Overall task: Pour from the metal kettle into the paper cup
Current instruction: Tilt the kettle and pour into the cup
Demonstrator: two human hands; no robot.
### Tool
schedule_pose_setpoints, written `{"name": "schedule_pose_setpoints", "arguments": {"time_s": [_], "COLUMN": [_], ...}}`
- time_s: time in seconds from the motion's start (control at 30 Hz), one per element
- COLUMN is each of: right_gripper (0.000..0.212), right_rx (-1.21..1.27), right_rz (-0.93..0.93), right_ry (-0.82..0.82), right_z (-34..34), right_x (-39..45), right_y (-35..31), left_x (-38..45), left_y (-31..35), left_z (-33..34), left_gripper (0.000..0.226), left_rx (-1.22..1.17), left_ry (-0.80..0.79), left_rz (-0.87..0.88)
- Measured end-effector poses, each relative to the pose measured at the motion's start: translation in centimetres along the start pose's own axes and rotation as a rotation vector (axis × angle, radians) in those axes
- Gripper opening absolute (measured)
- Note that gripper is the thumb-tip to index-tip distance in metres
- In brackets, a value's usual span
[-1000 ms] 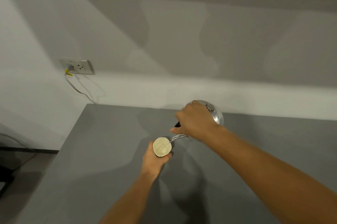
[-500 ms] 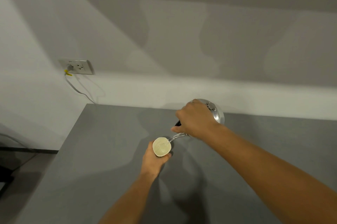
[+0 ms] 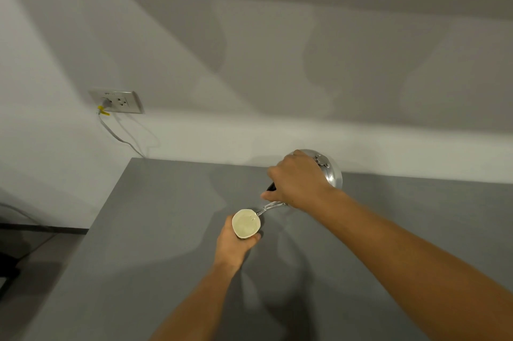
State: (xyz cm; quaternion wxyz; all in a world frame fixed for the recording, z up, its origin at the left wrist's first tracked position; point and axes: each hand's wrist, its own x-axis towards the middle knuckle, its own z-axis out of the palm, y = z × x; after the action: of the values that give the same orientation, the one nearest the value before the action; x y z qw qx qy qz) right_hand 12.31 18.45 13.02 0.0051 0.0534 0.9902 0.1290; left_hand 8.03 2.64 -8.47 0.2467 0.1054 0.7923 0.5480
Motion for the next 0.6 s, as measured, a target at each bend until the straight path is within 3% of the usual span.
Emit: {"name": "schedule_pose_setpoints", "arguments": {"time_s": [0.6], "right_gripper": [0.042], "right_rx": [-0.011], "right_rz": [-0.001], "right_ry": [-0.003], "right_z": [0.77], "right_x": [0.21], "right_y": [0.07], "left_x": [0.04], "left_y": [-0.21], "left_z": [-0.02], "left_gripper": [0.055], "left_rx": [0.0], "left_ry": [-0.005], "left_rz": [-0.019]}}
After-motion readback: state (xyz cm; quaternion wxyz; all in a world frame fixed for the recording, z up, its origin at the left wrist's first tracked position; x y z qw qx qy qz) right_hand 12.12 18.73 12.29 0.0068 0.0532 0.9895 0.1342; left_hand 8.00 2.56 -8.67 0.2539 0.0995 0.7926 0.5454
